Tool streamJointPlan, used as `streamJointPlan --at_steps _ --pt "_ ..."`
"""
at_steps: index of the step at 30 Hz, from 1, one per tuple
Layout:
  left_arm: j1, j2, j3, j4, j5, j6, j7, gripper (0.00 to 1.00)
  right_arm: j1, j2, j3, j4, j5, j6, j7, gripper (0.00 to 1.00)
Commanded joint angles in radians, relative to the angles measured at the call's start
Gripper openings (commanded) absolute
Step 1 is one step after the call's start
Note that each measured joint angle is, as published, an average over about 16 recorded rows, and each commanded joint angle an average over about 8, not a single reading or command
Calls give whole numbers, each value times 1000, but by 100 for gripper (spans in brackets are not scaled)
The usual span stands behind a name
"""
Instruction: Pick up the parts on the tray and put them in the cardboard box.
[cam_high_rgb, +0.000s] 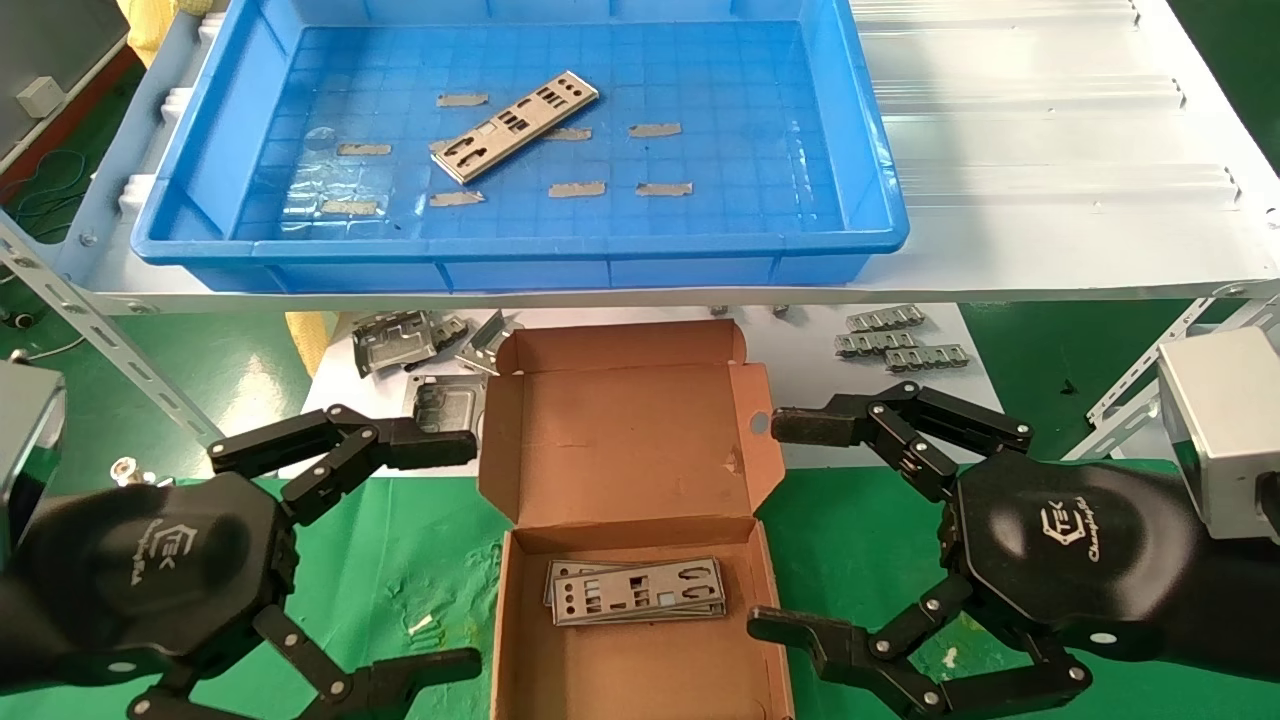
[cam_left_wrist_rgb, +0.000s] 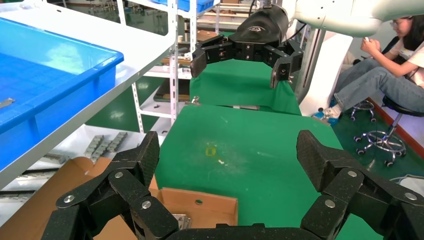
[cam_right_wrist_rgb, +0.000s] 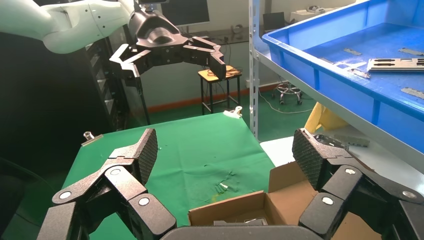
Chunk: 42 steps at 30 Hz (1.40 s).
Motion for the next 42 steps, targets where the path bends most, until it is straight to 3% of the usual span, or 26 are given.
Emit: streamJointPlan --at_steps 1,6,34,42 --pt "0 0 0 0 0 0 0 100 0 0 0 0 0 0 0 61" --pt "0 0 0 0 0 0 0 100 0 0 0 0 0 0 0 0" --pt "-3 0 -1 0 0 -2 0 100 0 0 0 0 0 0 0 0" --pt "-132 44 7 31 52 -76 -38 100 0 0 0 0 0 0 0 0"
